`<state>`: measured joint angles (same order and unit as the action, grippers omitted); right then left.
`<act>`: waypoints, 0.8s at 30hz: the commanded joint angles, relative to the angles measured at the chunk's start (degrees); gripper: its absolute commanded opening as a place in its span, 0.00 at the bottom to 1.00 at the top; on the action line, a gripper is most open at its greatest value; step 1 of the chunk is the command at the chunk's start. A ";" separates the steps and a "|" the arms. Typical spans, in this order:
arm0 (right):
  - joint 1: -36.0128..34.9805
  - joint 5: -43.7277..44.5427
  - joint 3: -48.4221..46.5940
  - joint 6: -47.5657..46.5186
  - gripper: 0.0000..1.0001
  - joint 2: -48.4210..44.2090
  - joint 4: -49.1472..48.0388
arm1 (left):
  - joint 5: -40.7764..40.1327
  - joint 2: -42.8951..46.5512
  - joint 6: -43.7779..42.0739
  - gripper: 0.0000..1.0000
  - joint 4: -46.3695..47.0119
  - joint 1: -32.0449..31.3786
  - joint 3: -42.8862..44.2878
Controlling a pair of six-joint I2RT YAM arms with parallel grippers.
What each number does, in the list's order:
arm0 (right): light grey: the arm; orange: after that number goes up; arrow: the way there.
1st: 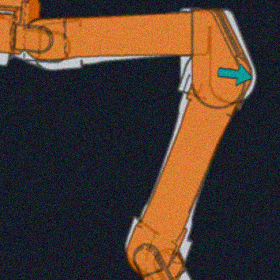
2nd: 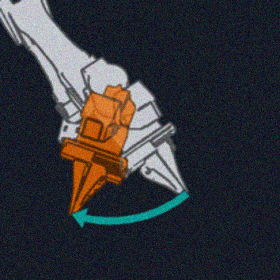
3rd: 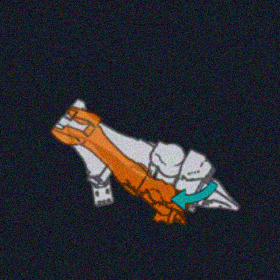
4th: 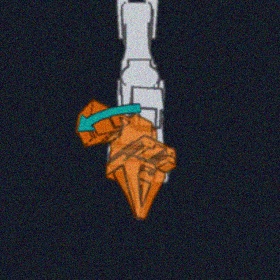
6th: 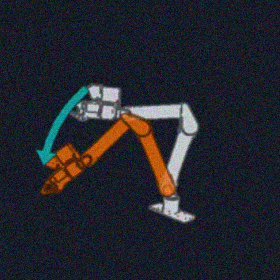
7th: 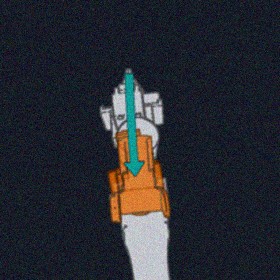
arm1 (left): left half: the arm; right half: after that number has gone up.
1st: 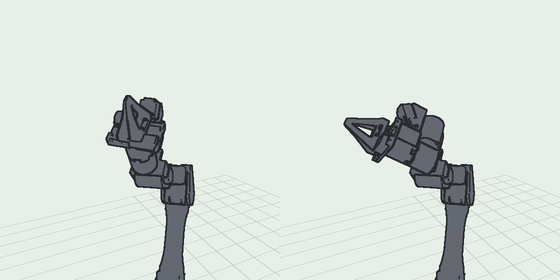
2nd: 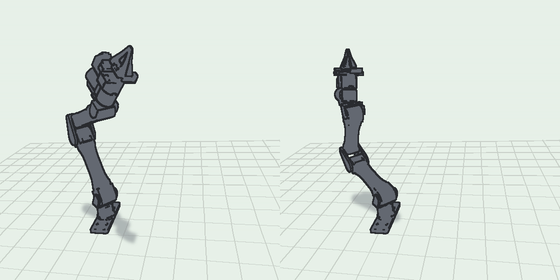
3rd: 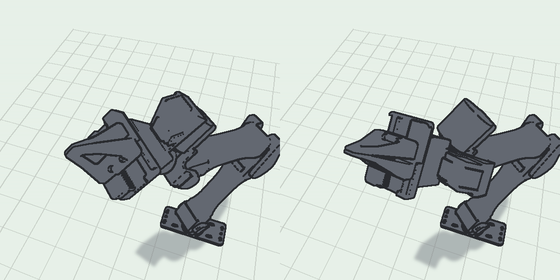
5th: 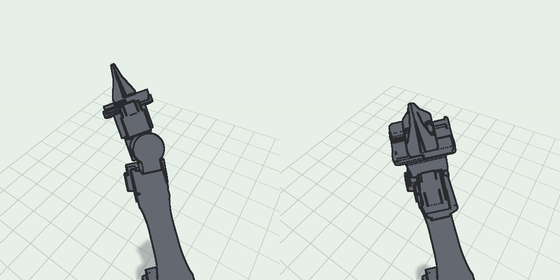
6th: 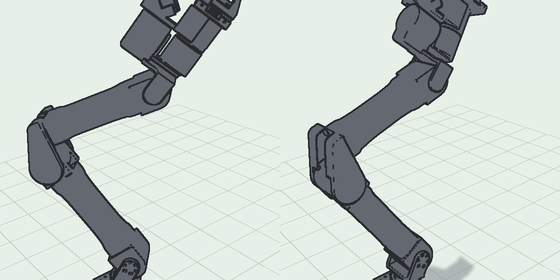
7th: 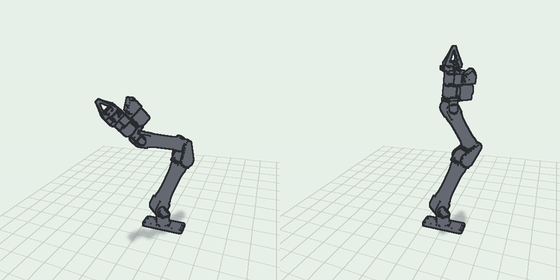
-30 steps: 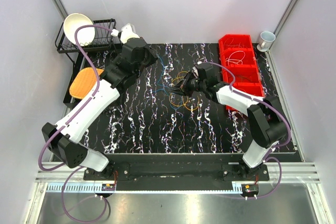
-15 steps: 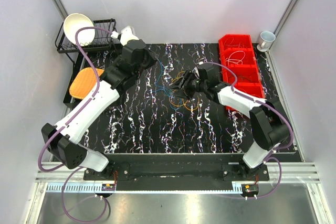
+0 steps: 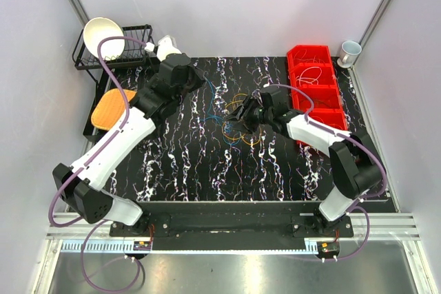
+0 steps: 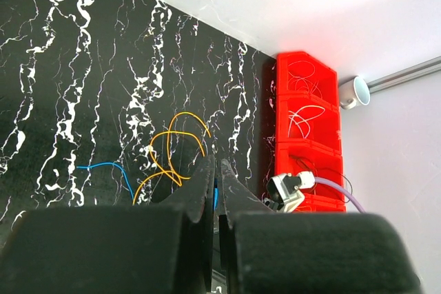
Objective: Untangle the cables
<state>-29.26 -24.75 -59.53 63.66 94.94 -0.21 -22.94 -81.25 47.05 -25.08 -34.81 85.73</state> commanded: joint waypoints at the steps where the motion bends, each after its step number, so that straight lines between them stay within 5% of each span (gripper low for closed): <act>1: -0.19 4.62 -2.78 -4.41 0.57 -3.44 3.98 | -0.88 2.85 -0.46 0.00 1.35 0.35 0.14; 24: 4.03 -3.81 -2.89 -1.18 0.65 -2.91 0.92 | -1.06 3.29 -0.90 0.00 1.00 0.44 -1.18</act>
<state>-25.08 -25.56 -64.34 59.57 94.04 4.29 -22.98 -79.55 46.74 -26.06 -34.65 84.68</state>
